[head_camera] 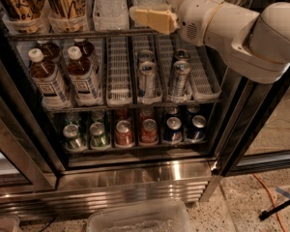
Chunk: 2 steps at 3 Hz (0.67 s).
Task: Pick water bottle from top shelf of fridge
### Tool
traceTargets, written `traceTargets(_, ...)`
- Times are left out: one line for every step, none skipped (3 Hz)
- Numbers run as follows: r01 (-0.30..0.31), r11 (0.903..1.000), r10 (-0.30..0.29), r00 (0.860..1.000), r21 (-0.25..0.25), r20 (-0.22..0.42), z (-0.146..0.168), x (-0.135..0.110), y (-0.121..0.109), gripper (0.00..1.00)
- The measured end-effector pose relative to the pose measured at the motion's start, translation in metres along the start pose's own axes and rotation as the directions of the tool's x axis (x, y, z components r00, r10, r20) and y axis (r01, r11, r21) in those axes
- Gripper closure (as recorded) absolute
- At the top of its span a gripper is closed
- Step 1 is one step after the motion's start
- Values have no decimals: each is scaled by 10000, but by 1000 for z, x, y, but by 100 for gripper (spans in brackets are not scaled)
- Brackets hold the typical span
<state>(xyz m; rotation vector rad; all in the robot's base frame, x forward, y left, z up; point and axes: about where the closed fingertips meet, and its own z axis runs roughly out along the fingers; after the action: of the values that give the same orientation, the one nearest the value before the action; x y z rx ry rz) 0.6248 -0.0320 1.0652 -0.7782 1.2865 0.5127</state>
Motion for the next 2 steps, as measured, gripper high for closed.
traceTargets(43, 9995, -43, 10000, -324, -26, 11, 1, 2, 28)
traceTargets(98, 9977, -99, 10000, -669, -6, 23, 0, 6, 29)
